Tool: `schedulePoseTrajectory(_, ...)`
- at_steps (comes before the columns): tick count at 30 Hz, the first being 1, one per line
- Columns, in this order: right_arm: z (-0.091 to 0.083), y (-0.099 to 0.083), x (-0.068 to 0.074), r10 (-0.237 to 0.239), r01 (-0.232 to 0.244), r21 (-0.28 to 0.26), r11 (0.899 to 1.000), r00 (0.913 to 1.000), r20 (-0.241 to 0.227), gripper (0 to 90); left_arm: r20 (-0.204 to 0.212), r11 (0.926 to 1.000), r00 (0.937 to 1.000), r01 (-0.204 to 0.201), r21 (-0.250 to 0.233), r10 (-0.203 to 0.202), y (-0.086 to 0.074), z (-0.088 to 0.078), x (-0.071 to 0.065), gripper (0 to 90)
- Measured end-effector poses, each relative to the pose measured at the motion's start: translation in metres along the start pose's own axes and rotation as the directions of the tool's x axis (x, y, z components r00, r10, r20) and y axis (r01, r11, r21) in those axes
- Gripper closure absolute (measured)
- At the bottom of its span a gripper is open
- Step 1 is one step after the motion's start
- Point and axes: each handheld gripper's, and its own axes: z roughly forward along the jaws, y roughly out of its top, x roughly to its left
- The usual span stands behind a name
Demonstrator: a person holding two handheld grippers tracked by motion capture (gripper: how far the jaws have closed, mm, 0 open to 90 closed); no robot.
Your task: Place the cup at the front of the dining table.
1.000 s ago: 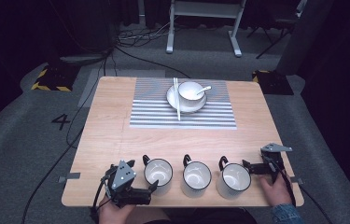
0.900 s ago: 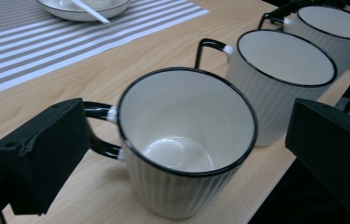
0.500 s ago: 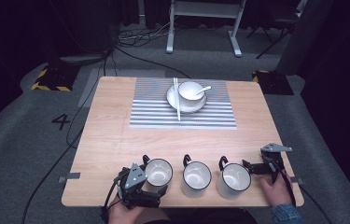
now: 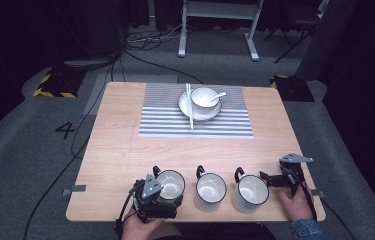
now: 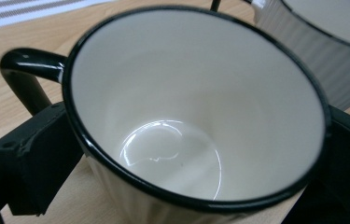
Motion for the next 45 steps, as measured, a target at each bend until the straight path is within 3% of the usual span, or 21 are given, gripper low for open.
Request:
schedulePoseTrajectory(4,0.0,0.0,0.0,0.0,0.0,0.0,1.0,1.0,0.0,0.6,-0.01,0.9995,0.9995,-0.031,-0.004,0.031,-0.001,0.009,0.001,0.0)
schedulePoseTrajectory(8,0.0,0.0,0.0,0.001,-0.001,0.0,1.0,1.0,0.0,0.6,-0.013,0.9994,0.9994,-0.033,-0.008,0.033,-0.001,0.017,0.001,0.0)
schedulePoseTrajectory(14,0.0,0.0,0.0,0.0,0.0,0.0,1.0,1.0,0.0,0.6,0.034,0.9972,0.9977,-0.057,-0.049,0.058,-0.006,0.019,0.006,0.0)
schedulePoseTrajectory(15,0.0,0.0,0.0,0.0,0.0,-0.001,1.0,1.0,0.0,0.7,0.069,0.9934,0.9944,-0.074,-0.088,0.08,-0.009,0.021,0.012,0.0)
schedulePoseTrajectory(16,0.0,0.0,0.0,0.0,0.0,0.0,1.0,1.0,0.001,0.6,0.087,0.9929,0.9935,-0.064,-0.1,0.073,-0.011,0.022,0.013,0.0)
schedulePoseTrajectory(23,0.0,0.0,0.001,0.005,-0.005,0.0,1.0,1.0,0.001,0.7,0.094,0.9853,0.992,-0.069,-0.156,0.084,-0.016,0.025,0.015,0.0)
schedulePoseTrajectory(34,-0.001,0.0,0.001,0.011,-0.011,0.001,1.0,0.9999,0.0,0.7,0.037,0.9865,0.9946,-0.091,-0.137,0.097,-0.016,0.025,0.01,1.5)
schedulePoseTrajectory(45,-0.001,0.0,0.001,0.009,-0.009,0.002,1.0,1.0,0.001,0.6,0.033,0.991,0.9939,-0.102,-0.086,0.105,-0.01,0.022,0.016,1.7)
